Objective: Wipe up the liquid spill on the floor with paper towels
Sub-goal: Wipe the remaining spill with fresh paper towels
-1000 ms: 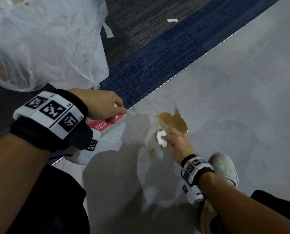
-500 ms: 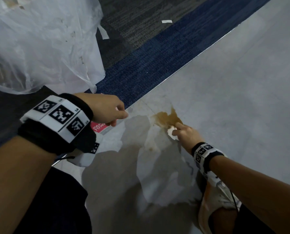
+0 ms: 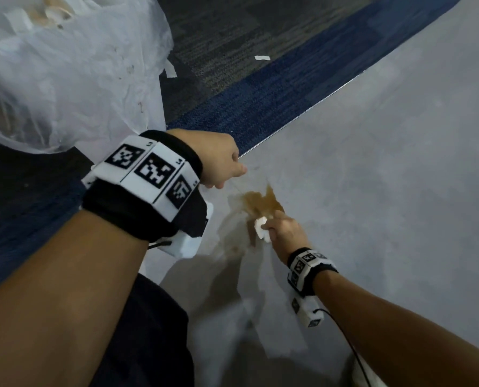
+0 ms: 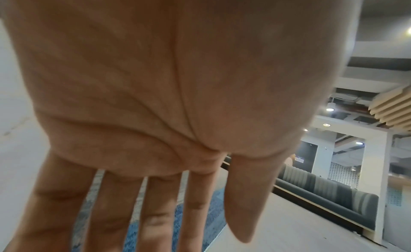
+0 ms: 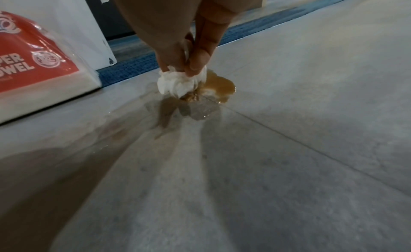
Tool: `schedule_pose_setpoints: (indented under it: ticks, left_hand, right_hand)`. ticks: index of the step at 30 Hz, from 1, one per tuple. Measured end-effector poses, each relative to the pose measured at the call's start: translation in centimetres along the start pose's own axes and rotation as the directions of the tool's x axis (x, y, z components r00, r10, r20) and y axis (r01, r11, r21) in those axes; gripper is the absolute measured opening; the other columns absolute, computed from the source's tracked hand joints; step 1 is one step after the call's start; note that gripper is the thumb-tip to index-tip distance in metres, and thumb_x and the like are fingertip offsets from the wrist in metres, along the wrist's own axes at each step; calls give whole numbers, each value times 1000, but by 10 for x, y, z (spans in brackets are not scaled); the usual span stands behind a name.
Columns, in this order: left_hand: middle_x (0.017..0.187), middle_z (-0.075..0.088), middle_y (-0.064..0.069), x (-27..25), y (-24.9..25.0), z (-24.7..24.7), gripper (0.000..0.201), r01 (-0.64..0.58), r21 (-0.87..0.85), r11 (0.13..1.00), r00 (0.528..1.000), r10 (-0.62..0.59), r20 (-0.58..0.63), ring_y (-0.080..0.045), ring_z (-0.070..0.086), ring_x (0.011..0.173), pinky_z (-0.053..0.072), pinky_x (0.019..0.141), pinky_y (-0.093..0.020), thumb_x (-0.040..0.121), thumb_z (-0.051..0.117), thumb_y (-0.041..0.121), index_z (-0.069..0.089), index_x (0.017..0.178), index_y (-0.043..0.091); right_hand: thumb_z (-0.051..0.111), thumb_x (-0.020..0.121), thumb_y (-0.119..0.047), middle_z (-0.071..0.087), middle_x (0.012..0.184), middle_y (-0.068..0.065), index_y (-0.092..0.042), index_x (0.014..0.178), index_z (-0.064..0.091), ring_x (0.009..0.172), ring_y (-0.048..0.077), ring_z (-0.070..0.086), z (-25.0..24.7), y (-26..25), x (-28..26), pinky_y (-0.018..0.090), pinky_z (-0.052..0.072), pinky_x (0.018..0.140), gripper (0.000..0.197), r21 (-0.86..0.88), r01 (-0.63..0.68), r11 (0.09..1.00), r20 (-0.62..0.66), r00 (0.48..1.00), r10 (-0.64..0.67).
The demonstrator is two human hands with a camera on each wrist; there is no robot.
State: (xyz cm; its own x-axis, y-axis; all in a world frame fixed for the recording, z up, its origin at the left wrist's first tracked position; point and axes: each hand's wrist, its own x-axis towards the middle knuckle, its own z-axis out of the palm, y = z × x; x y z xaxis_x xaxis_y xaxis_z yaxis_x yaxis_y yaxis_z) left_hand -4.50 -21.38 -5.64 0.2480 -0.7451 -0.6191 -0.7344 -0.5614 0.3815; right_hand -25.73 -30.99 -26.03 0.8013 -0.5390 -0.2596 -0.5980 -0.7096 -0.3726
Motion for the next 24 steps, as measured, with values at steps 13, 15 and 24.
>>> schedule_pose_setpoints:
  ticks: [13,15,24]
  left_hand:
    - [90,69,4,3,29,4,34,198,97,975,980,-198,-14,-19,64,87,51,91,-42,96,41,43,63,106,20]
    - [91,66,6,-2,37,4,34,243,93,966,970,-241,-39,-18,62,88,50,92,-42,95,41,46,62,109,23]
    - [78,58,22,-68,67,-10,22,292,-52,955,948,-296,-118,5,55,70,43,67,-13,90,41,50,61,94,41]
  right_hand:
    - [52,90,-10,53,115,3,-21,110,67,92,33,60,-9,17,6,35,42,67,26,-84,206,975,239,954,-181]
    - [53,88,-10,53,123,2,-21,109,68,100,33,59,-11,20,8,34,46,76,28,-46,211,976,280,941,-190]
    - [53,87,-4,51,129,-1,-21,115,66,106,29,59,-42,29,9,24,40,76,35,-32,261,965,426,877,-223]
